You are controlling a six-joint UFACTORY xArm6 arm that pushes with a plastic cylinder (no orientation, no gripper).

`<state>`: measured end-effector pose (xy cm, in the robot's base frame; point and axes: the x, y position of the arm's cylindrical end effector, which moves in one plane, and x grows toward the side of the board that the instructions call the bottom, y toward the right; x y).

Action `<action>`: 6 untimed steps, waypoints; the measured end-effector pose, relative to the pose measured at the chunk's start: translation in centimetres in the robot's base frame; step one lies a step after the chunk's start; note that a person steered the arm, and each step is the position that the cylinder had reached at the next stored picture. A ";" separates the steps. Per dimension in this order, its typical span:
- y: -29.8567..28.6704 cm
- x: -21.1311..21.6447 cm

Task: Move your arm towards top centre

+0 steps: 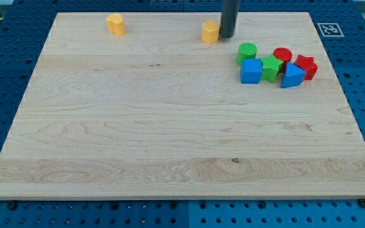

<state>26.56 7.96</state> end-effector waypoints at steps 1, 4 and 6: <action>-2.9 -1.4; -10.5 -1.6; -14.8 -1.6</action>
